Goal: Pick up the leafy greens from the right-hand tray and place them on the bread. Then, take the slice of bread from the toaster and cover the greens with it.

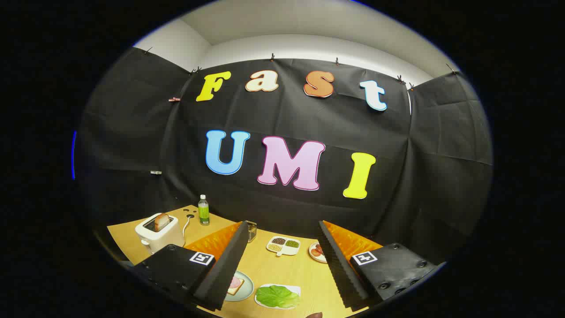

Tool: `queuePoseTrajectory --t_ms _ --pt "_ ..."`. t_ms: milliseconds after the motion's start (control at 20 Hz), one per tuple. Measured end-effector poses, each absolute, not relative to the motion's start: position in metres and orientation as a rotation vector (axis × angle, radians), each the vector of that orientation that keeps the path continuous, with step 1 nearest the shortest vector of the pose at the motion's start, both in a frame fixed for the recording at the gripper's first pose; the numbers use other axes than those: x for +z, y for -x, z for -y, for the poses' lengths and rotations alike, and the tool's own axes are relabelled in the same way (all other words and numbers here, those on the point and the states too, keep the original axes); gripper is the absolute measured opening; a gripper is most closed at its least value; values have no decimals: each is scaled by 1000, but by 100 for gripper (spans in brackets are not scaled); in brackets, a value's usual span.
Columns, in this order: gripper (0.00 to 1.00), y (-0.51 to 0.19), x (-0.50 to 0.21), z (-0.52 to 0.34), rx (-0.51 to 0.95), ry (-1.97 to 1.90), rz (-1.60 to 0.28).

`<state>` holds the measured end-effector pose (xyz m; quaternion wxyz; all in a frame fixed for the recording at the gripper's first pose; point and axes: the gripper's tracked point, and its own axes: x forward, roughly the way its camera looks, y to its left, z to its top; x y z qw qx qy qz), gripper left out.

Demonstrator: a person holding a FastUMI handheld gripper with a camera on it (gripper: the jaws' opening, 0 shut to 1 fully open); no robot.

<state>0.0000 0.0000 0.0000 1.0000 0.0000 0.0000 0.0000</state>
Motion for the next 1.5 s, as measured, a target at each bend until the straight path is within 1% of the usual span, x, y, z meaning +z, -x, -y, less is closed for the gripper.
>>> queuePoseTrajectory --t_ms 1200,1350,1500 --pt "97 -11 -20 10 -17 -2 -26" --pt "97 -17 -29 6 19 26 -51" --pt "97 -26 -72 -2 108 72 -173"
